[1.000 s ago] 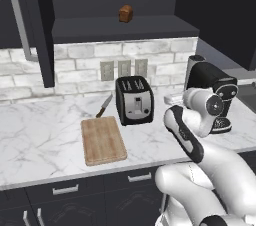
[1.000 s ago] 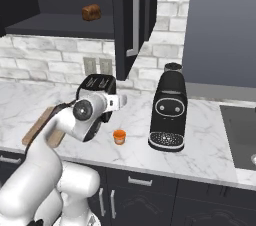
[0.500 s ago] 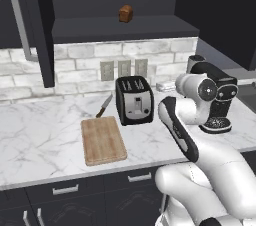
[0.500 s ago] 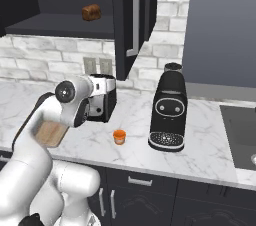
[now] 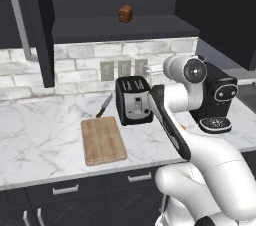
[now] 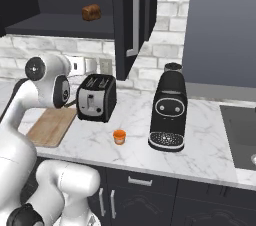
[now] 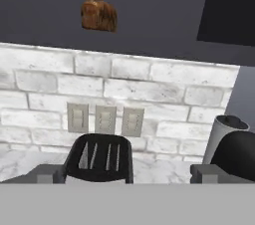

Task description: Pick the bread, place it on the cutting board, pick the jam, place it on the counter, and close the cabinet.

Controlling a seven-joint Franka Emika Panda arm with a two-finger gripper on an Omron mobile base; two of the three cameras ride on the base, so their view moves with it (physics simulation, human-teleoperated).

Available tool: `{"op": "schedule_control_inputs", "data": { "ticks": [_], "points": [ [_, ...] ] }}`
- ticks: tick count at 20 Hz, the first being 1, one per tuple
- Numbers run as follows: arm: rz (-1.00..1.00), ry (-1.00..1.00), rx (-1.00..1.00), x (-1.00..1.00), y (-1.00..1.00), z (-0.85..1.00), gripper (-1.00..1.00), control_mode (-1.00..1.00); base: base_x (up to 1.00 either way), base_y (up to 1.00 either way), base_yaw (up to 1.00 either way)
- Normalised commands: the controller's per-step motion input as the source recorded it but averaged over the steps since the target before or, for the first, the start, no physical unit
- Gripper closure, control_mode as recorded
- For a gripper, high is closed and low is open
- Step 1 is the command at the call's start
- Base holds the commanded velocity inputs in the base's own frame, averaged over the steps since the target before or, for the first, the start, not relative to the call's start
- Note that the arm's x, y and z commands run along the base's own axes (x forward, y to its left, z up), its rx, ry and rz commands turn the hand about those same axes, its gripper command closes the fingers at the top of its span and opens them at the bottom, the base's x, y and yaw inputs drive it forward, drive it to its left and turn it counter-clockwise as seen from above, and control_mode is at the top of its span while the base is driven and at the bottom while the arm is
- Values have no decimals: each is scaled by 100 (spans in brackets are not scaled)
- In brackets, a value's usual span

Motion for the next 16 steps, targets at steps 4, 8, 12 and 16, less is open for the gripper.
{"op": "schedule_control_inputs", "data": {
  "ticks": [4,8,12,16],
  "points": [
    [-2,0,0,-9,38,74,-100,-100,0,0,0],
    [0,0,0,0,26,71,-100,-100,0,0,0],
    [0,0,0,9,19,69,-100,-100,0,0,0],
    [0,0,0,24,20,53,-100,-100,0,0,0]
  ]
}}
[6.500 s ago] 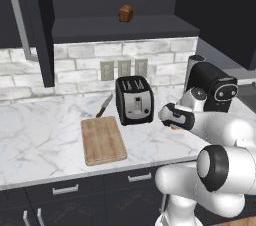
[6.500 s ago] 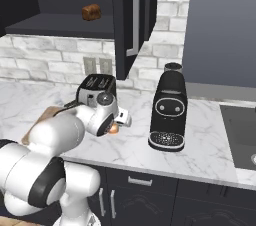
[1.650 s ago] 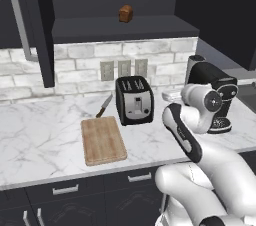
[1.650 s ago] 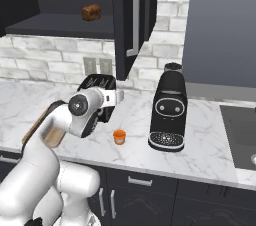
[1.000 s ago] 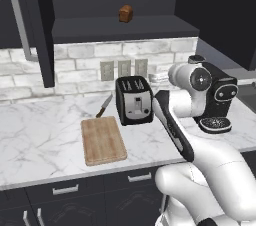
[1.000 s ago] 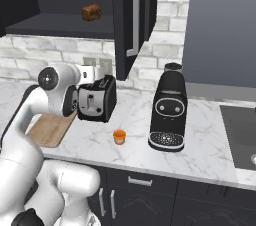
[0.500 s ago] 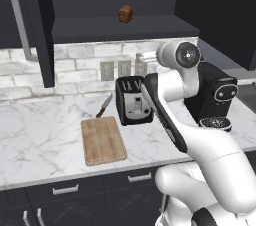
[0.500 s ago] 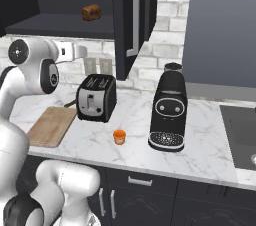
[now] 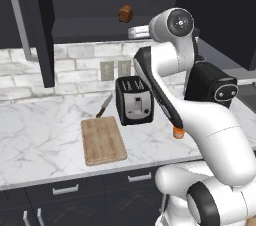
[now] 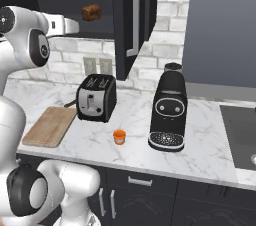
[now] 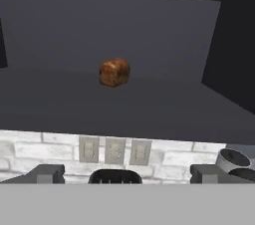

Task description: Pick the bread, place it on the cutting board, pick the jam, place it on the counter, and close the cabinet.

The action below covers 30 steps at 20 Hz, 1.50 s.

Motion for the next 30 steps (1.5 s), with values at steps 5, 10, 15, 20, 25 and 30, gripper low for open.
{"op": "schedule_control_inputs", "data": {
  "ticks": [5,10,15,20,25,30],
  "points": [
    [0,0,0,36,16,46,-100,-100,0,0,0],
    [-1,0,0,55,26,3,-100,-100,0,0,0],
    [0,0,3,54,16,0,-100,-100,0,0,0],
    [-3,7,8,43,8,14,-100,-100,0,0,0],
    [-3,13,7,30,5,6,-100,-100,0,0,0],
    [-2,16,6,25,2,5,-100,-100,0,0,0]
  ]
}}
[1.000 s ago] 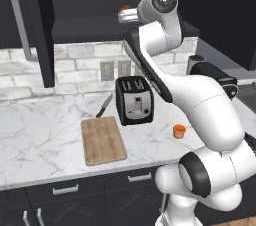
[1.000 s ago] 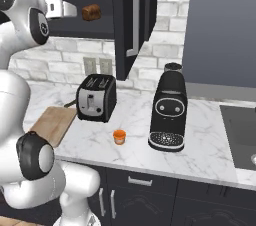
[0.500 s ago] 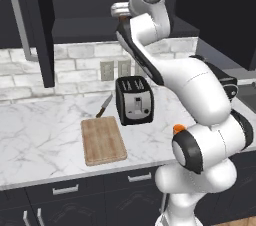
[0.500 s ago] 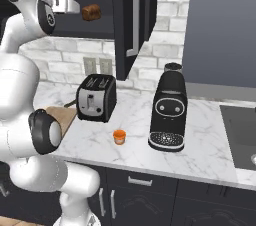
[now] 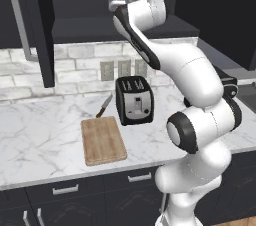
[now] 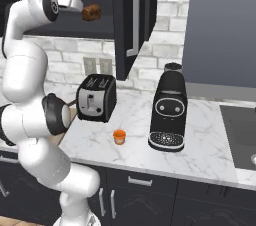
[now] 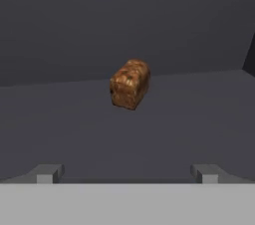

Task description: Pick the bread, place it on the cutting board, pick the jam, place it on the counter, and close the cabinet.

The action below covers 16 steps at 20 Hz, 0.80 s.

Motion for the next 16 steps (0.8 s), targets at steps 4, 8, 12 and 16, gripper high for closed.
{"op": "schedule_control_inputs", "data": {
  "ticks": [4,8,12,16],
  "points": [
    [0,4,0,25,0,-6,-100,-100,0,0,0],
    [0,0,0,28,0,-24,-100,-100,0,0,0],
    [0,0,0,28,0,-17,-100,-100,0,0,0],
    [0,0,0,32,0,-19,-100,-100,0,0,0]
  ]
}}
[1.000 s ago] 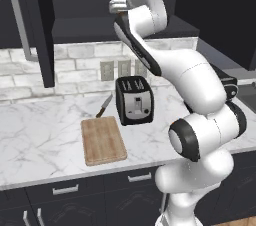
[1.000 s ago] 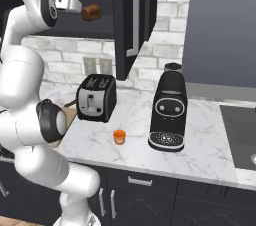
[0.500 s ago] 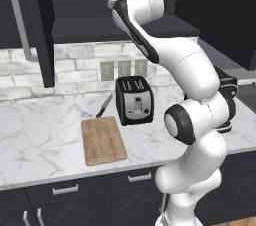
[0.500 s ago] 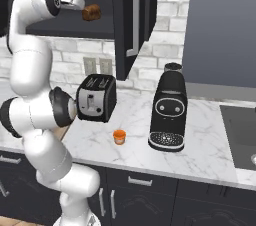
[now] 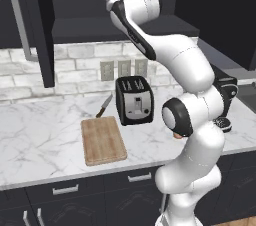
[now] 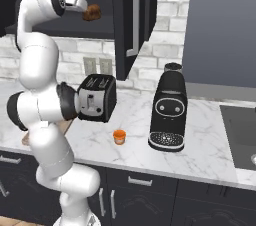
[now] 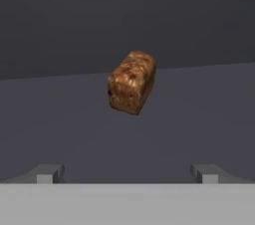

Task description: Pick the bread, place it on the cutting board, pick the jam, place it on the counter, and close the cabinet.

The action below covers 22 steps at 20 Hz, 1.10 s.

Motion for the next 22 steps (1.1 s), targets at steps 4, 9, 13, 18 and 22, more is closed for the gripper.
{"op": "schedule_control_inputs", "data": {
  "ticks": [4,9,13,18,22],
  "points": [
    [0,0,0,42,0,-14,-100,-100,0,0,0],
    [0,0,0,46,0,-11,-100,-100,0,0,0],
    [0,0,0,43,0,-6,-100,-100,0,0,0],
    [0,0,0,44,0,0,-100,-100,0,0,0],
    [0,0,0,46,0,0,-100,-100,0,0,0]
  ]
}}
